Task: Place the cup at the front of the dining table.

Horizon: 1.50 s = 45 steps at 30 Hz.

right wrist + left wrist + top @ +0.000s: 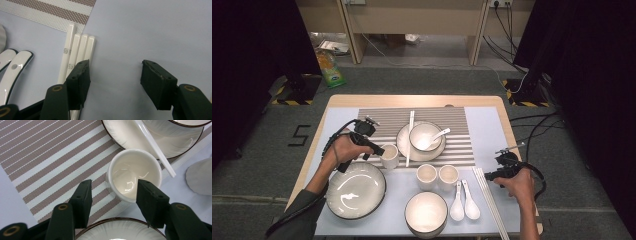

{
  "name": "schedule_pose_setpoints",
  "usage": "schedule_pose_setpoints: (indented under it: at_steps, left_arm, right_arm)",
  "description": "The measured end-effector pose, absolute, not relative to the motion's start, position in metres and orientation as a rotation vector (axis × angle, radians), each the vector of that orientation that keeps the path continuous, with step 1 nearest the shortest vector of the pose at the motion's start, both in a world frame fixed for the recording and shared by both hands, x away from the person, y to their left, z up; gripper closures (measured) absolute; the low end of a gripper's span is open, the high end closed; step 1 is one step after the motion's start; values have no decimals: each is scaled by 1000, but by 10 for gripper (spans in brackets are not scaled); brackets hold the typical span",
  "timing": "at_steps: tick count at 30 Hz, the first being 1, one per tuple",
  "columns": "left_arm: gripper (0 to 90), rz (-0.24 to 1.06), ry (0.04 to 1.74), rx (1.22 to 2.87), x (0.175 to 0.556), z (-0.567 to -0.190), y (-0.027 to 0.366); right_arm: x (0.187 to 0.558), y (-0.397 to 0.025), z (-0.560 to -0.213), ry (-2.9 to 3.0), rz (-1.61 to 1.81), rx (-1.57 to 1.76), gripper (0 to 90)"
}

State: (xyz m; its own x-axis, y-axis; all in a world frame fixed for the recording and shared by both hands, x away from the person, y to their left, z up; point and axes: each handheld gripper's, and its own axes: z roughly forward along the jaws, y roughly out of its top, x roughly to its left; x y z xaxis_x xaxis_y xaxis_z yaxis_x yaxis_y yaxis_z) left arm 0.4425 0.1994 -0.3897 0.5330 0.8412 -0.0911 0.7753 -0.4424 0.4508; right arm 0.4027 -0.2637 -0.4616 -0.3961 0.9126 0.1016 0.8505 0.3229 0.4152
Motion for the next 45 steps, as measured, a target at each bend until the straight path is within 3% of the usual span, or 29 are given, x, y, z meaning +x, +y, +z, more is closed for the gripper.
schedule_pose_setpoints:
  at_steps: [14, 45]
  left_arm:
    - [261, 220, 1307, 2257, 424, -389, 210]
    - [227, 228, 1231, 2190, 388, -397, 223]
  right_arm:
    - [403, -262, -462, 2434, 602, 1620, 404]
    - [401, -262, -463, 2425, 599, 1602, 405]
